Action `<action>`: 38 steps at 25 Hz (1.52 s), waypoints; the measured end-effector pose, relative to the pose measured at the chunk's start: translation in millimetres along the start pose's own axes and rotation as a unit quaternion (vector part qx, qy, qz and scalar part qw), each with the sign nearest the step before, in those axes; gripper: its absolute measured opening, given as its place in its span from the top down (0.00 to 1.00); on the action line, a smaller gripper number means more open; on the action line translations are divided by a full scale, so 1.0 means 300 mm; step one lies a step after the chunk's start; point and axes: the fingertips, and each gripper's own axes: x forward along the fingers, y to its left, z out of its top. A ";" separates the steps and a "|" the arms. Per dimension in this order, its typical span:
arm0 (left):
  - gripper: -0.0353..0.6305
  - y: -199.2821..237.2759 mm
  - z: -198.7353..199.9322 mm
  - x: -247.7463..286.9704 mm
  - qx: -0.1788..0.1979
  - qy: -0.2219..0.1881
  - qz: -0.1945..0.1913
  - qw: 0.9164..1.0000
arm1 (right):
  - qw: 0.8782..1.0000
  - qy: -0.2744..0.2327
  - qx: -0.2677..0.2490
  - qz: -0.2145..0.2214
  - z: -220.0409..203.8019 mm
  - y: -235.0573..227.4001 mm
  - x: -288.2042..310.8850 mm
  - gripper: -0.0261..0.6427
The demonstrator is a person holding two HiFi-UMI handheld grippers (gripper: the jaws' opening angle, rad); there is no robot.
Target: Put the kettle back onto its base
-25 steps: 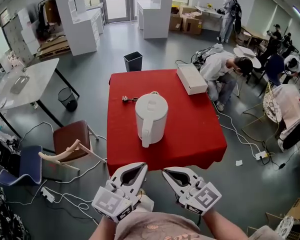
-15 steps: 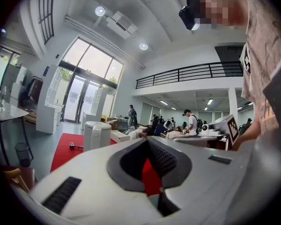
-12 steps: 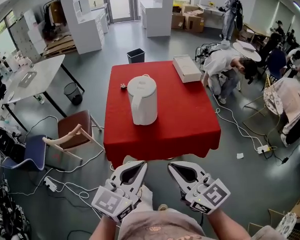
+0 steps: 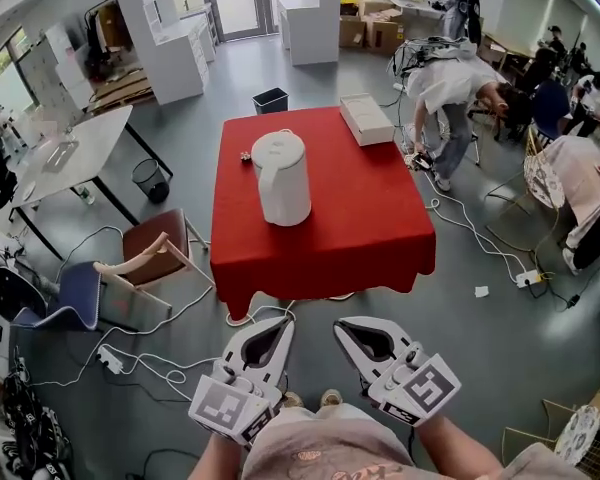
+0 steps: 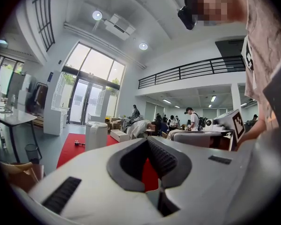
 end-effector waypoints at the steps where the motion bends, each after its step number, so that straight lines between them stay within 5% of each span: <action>1: 0.94 -0.011 0.004 -0.017 0.002 0.002 0.000 1.000 | 1.000 -0.002 0.003 -0.002 0.001 0.016 -0.004 0.96; 17: 0.94 -0.015 -0.013 -0.226 0.024 -0.015 0.002 1.000 | 1.000 -0.004 0.004 0.006 -0.040 0.233 0.030 0.96; 22: 0.94 -0.012 -0.012 -0.249 0.006 0.013 -0.003 1.000 | 1.000 0.005 -0.002 0.009 -0.033 0.257 0.058 0.96; 26: 0.94 0.004 0.005 -0.247 0.019 -0.019 0.000 1.000 | 1.000 0.009 -0.006 0.015 -0.032 0.261 0.063 0.96; 30: 0.94 -0.005 -0.011 -0.258 0.005 0.007 -0.005 1.000 | 1.000 0.011 -0.012 0.022 -0.029 0.277 0.068 0.96; 38: 0.94 -0.010 0.000 -0.242 0.021 -0.021 -0.008 1.000 | 0.999 0.011 -0.014 0.032 -0.025 0.274 0.064 0.96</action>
